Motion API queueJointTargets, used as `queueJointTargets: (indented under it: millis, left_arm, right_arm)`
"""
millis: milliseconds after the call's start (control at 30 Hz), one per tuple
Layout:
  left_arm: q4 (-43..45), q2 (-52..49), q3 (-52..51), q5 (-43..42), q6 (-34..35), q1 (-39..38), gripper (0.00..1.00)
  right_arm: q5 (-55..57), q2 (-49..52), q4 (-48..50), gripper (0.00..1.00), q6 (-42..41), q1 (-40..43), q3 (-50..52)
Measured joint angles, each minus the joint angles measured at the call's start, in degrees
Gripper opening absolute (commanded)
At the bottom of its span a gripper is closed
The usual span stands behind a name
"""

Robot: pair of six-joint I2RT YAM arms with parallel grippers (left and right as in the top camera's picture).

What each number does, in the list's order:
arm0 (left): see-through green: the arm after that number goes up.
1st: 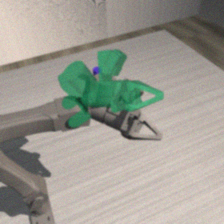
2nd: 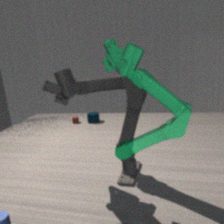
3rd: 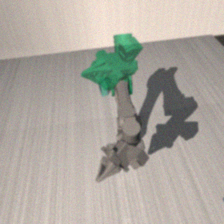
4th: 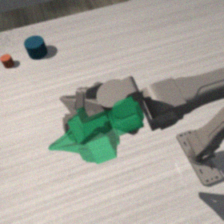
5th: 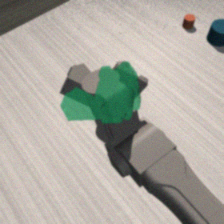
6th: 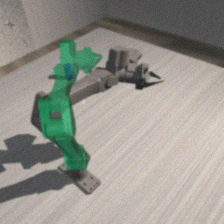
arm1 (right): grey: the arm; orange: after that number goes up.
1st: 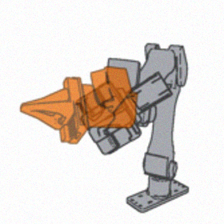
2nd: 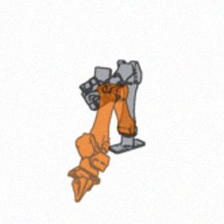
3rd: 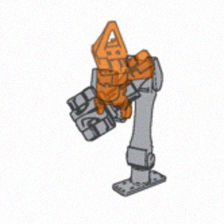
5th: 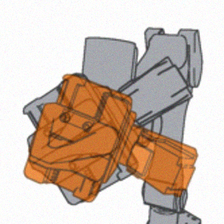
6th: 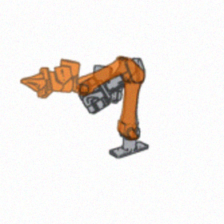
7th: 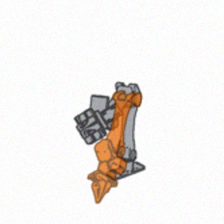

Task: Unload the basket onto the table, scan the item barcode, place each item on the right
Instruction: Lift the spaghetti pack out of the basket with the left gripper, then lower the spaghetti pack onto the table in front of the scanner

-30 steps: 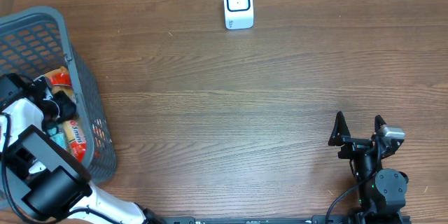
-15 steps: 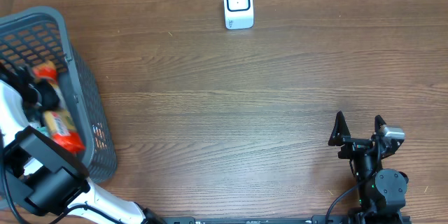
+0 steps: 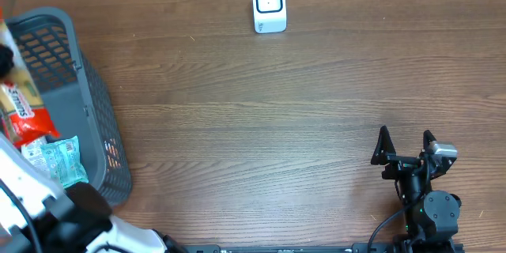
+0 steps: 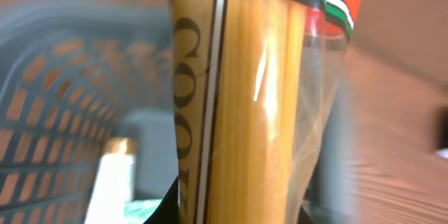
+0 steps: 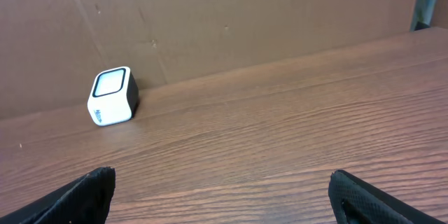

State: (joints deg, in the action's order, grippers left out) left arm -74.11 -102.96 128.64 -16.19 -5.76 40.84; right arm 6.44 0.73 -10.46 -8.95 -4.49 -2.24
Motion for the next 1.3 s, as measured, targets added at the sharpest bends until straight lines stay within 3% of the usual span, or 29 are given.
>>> queueJointTargets:
  millis: [133, 333, 533, 733, 1100, 1300]
  left_arm:
    - [-0.61, 7.04, 1.44, -3.10, 1.36, -6.99, 0.04]
    - [-3.06, 12.39, 2.34, -3.56, 6.32, -26.56, 0.04]
    - [-3.06, 9.11, -0.26, 3.28, 13.62, -44.48, 0.04]
    - [-1.18, -1.42, -6.80, 9.33, 21.70, -59.06, 0.04]
    - [0.50, -21.81, -11.52, 11.85, 38.84, -71.87, 0.04]
    - [0.63, -29.22, -11.69, 12.35, 43.12, -75.28, 0.04]
  right_arm:
    - [-0.02, 0.00, 0.02, 1.00, 0.02, 0.00, 0.00]
    - [0.00, 0.00, -0.04, 1.00, 0.00, 0.00, 0.00]
    - [0.00, 0.00, 0.00, 1.00, 0.02, 0.00, 0.00]
    - [0.00, 0.00, 0.00, 1.00, 0.00, 0.00, 0.00]
    - [-0.02, 0.00, 0.02, 1.00, 0.00, 0.00, 0.00]
    - [-0.02, 0.00, 0.02, 1.00, 0.04, 0.00, 0.00]
